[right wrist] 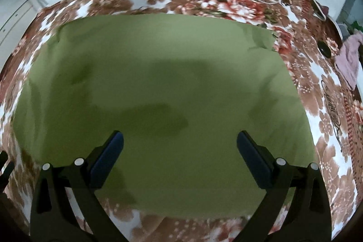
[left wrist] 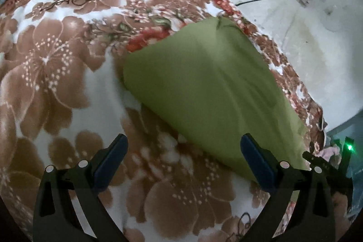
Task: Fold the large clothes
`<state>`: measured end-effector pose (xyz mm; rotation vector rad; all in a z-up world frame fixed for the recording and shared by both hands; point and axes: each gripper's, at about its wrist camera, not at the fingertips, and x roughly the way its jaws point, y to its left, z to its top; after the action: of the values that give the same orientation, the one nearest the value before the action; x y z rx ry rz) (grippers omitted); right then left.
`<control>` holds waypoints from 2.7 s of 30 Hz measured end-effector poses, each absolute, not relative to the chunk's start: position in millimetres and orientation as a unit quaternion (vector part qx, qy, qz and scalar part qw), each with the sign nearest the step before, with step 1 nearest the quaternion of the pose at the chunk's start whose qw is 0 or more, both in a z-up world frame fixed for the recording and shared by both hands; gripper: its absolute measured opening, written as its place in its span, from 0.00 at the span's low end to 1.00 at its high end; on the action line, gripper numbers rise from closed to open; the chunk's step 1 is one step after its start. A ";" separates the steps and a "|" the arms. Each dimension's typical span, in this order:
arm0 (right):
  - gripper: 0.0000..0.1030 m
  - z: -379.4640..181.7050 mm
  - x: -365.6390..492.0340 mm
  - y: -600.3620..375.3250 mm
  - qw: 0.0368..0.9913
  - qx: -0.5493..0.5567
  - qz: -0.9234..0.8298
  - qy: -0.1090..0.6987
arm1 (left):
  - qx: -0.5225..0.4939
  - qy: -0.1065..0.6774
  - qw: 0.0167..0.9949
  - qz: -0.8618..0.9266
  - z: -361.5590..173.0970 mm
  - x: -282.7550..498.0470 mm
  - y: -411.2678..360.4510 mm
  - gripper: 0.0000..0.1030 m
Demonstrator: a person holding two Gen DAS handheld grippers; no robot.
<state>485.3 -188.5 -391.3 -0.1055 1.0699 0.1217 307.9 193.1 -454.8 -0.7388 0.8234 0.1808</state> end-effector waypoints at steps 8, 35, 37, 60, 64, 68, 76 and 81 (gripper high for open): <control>0.95 -397.4 458.8 -182.0 0.851 -0.063 0.065 0.518 | -0.413 0.354 0.838 0.049 -480.2 331.2 181.1 0.95; 0.95 -408.9 451.4 -175.1 0.845 -0.009 0.032 0.534 | -0.444 0.350 0.825 -0.011 -509.1 410.6 214.1 0.87; 0.95 -401.1 452.4 -165.3 0.857 -0.022 0.035 0.514 | -0.408 0.352 0.842 -0.012 -499.8 413.1 210.4 0.71; 0.95 -456.7 459.6 -124.1 0.834 -0.097 0.024 0.543 | -0.399 0.366 0.841 0.006 -512.4 416.0 205.9 0.19; 0.96 -469.9 462.4 -121.5 0.837 -0.099 0.021 0.538 | -0.381 0.373 0.846 0.009 -492.2 420.3 201.4 0.16; 0.95 -438.1 451.0 -126.6 0.860 -0.102 0.025 0.500 | -0.344 0.360 0.867 0.017 -462.0 420.0 188.6 0.15; 0.96 -465.9 459.3 -141.2 0.835 -0.091 0.050 0.540 | -0.246 0.329 0.912 0.010 -379.5 429.5 128.9 0.13; 0.91 -456.0 451.4 -154.2 0.836 -0.052 0.080 0.541 | -0.163 0.311 0.936 0.015 -327.3 443.6 66.1 0.12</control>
<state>451.5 -154.2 -456.0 -0.1101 1.1446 0.1695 443.6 66.1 -327.3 -0.3340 0.6360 0.0313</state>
